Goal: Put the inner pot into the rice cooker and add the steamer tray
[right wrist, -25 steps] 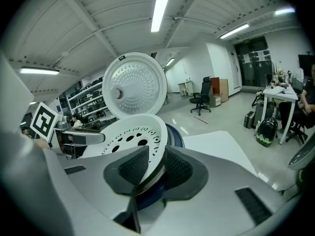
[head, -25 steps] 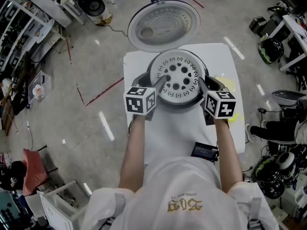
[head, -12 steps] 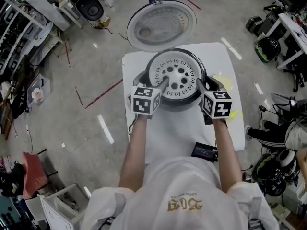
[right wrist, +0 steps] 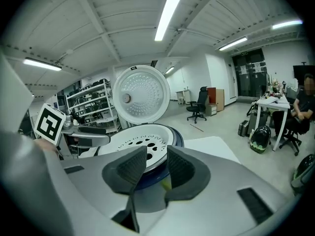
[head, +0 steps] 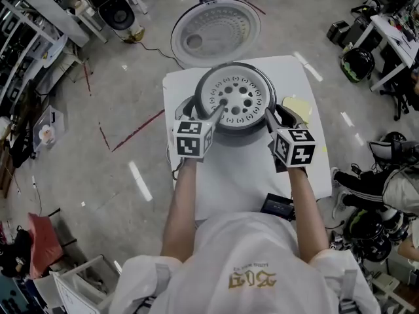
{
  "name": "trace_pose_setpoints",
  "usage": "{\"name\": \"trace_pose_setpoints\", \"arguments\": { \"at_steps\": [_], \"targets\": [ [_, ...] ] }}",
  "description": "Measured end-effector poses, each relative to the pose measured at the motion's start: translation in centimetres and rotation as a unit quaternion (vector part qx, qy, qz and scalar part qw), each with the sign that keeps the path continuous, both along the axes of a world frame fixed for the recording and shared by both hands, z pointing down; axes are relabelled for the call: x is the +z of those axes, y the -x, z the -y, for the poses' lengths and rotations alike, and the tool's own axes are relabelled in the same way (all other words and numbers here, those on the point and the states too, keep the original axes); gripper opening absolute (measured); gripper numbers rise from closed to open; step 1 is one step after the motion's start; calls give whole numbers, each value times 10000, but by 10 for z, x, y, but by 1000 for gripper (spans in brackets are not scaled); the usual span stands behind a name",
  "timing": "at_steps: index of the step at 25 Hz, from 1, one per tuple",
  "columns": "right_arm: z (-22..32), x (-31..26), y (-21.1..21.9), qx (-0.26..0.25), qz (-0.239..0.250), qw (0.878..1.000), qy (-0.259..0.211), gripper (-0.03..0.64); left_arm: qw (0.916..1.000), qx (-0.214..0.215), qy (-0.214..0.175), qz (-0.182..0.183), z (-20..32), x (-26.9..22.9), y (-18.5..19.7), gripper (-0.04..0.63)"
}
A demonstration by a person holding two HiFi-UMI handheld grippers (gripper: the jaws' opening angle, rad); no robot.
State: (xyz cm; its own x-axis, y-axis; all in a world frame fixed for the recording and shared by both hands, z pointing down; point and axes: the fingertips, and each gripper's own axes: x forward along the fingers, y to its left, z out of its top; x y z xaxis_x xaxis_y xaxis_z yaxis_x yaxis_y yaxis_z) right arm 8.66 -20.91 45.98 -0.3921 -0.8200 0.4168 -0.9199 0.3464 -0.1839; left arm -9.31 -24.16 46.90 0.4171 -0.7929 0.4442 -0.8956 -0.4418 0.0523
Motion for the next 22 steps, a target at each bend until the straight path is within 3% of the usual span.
{"name": "trace_pose_setpoints", "arguments": {
  "at_steps": [5, 9, 11, 22],
  "targets": [
    [-31, -4, 2, -10, 616, 9981, -90, 88, 9992, 9, -152, -373, -29, -12, -2, 319],
    [-57, -5, 16, -5, 976, 9952, -32, 11, 9972, 82, -192, -716, -53, -22, 6, 261],
    [-68, -7, 22, 17, 1068, 9942, -88, 11, 9965, 122, -182, -810, -65, -23, 10, 241],
    [-121, -23, 38, 123, 676, 9957, -625, 11, 9938, 176, -304, -1056, -130, -29, 26, 55]
  ]
}}
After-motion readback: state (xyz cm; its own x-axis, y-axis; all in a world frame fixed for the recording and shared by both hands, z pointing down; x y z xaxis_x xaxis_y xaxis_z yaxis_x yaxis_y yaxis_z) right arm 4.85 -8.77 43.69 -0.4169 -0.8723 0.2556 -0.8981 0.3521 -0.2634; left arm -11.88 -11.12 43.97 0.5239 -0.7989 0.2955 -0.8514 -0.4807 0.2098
